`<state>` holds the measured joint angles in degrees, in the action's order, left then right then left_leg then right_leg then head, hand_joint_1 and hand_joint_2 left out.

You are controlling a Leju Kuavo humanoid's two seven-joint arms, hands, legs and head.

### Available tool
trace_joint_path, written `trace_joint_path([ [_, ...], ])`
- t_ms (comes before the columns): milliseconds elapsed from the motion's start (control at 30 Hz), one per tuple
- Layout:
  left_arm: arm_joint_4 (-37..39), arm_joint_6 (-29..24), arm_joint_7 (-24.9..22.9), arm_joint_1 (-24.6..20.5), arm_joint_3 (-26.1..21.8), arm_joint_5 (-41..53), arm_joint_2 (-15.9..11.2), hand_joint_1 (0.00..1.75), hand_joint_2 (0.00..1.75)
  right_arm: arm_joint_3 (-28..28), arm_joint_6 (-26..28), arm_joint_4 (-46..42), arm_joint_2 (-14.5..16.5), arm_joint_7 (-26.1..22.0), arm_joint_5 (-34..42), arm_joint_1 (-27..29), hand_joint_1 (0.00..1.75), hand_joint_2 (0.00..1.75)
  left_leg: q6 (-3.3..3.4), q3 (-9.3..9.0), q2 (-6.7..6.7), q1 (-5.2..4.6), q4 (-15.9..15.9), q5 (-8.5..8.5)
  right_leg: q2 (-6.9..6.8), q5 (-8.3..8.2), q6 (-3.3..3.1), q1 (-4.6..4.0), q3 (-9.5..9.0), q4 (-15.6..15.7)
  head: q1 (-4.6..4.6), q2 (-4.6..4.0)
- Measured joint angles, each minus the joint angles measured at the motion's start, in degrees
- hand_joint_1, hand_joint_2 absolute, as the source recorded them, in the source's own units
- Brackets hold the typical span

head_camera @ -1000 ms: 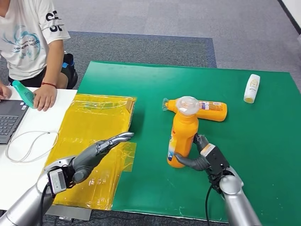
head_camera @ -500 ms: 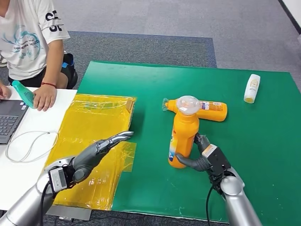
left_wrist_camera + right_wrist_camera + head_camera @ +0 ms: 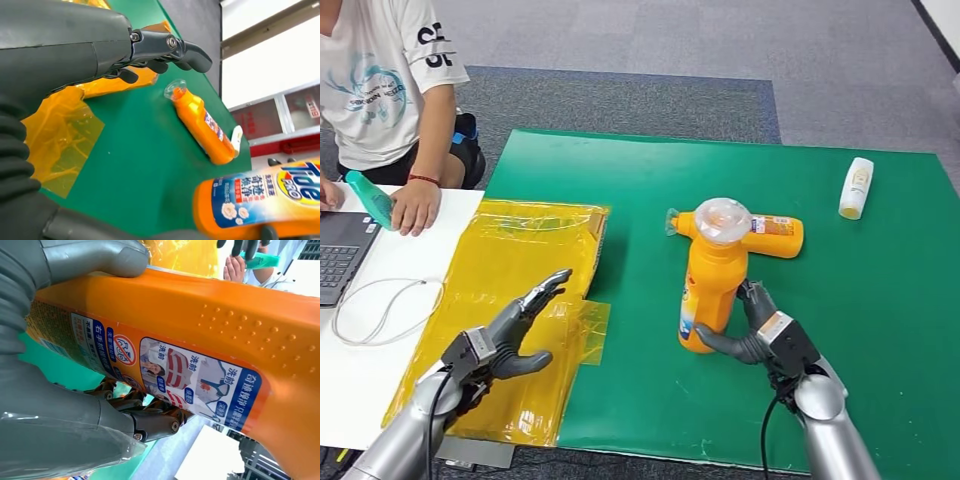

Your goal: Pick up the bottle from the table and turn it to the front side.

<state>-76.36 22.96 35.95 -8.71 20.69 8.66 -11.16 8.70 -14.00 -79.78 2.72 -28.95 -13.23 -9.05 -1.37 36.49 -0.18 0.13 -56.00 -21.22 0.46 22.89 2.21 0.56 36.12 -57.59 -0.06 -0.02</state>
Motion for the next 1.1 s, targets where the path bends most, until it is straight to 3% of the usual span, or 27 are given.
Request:
trace_joint_path([
  [233,0.3,-0.6,-0.5,0.8,-2.5,0.5,2.7,0.00,1.75,0.1,0.1,-1.0,-0.1,0.2,-0.2,0.1,1.75,1.75,0.00,0.01,0.00,0.00,0.0,0.00,0.00,0.00,0.00,0.00,0.00,0.0,0.00,0.01],
  [633,0.4,1.0,0.1,0.9,-3.3,1.5,3.4,0.00,1.75,1.2,0.1,-0.5,-0.5,0.6,-1.3,-0.3,1.75,1.75,0.00,0.01,0.00,0.01,0.0,0.00,0.00,0.00,0.00,-0.01,0.00,0.0,0.01,0.00],
  [1100,1.0,4.4,1.2,-3.9,1.7,1.8,2.5,0.00,1.75,11.0,2.5,9.2,-0.5,1.5,-8.1,-5.0,1.75,1.75,-0.01,0.01,0.00,0.02,0.0,0.04,0.00,-0.01,-0.01,-0.02,0.00,0.0,-0.01,-0.01],
])
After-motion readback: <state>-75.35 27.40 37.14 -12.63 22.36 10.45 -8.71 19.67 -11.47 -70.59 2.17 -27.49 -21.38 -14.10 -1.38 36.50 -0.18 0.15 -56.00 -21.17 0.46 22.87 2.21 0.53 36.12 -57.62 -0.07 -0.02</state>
